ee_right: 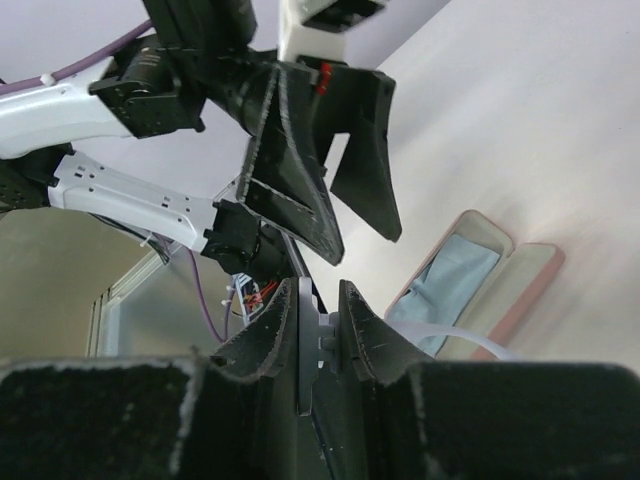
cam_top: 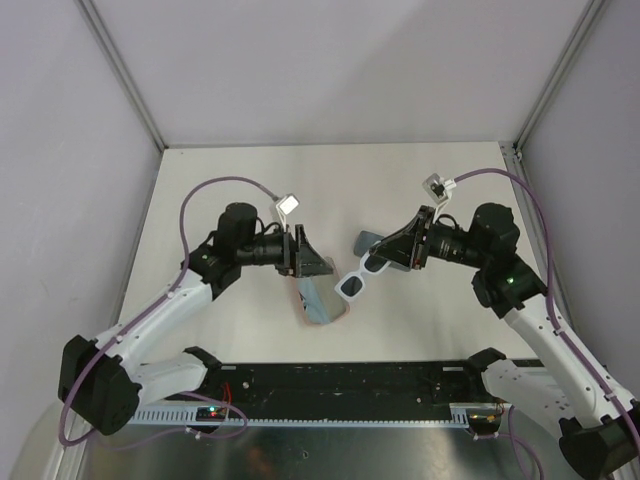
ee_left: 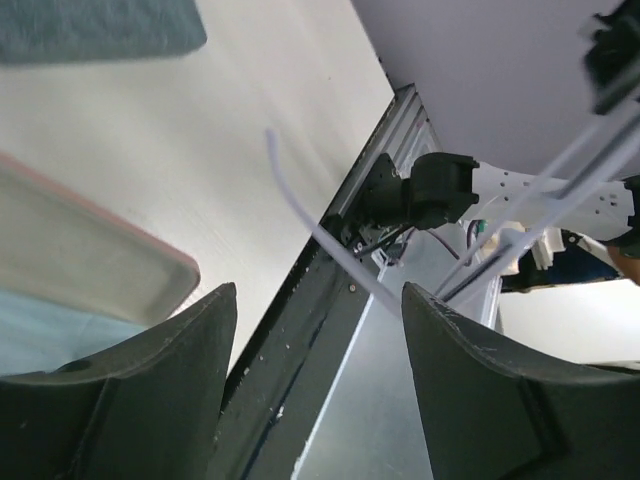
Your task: Organize the sunglasses
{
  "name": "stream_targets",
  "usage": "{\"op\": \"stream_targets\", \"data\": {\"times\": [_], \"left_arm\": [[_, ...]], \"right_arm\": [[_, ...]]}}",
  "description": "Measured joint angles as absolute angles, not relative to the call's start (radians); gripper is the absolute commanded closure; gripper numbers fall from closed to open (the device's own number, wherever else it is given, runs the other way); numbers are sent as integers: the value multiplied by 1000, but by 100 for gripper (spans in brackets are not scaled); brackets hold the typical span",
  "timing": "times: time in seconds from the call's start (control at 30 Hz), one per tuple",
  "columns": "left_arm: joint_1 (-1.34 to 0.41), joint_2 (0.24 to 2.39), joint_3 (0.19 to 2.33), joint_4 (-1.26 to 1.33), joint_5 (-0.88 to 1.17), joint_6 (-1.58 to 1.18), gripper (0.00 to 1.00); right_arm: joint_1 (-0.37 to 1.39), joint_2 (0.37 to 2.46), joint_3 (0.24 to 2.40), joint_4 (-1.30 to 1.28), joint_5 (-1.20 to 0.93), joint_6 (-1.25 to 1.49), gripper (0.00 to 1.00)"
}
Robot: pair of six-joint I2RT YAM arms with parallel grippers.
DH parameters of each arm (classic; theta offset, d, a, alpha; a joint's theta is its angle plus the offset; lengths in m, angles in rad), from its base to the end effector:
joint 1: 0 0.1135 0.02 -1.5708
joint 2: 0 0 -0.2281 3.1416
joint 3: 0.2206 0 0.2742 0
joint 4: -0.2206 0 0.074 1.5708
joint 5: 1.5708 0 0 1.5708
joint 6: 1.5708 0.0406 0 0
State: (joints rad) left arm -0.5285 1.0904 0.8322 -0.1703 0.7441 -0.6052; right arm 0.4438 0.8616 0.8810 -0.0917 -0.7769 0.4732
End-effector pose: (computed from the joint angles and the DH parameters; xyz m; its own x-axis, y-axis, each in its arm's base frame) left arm 0.2306 -0.1665 0.2623 -0.8088 -0.0124 -0.5879 0.5385 0.3862 -0.7489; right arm 0.2050 0.1290 0.3443 -0.4854 0.1291 -0.8647 -0.8049 0.3201 0.4996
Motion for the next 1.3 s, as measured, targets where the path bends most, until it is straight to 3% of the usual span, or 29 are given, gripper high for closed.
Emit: {"op": "stream_targets", "data": {"times": [0.27,0.43,0.87,1.3], "left_arm": [[-529,1126,770,-165,791,-693,17],[-529,1171,706,-64,867,-815,2],[-533,1272,601,459,932,-1329,0],[-621,1376,659,682,931,-1508,0]], "right_arm": [[444,858,908,-100,-783,424,100],[465,849,912,-92,-793,395,100],[553,833,912,-78,-805,307,100],[593,836,912,-42,-802,271,100]]}}
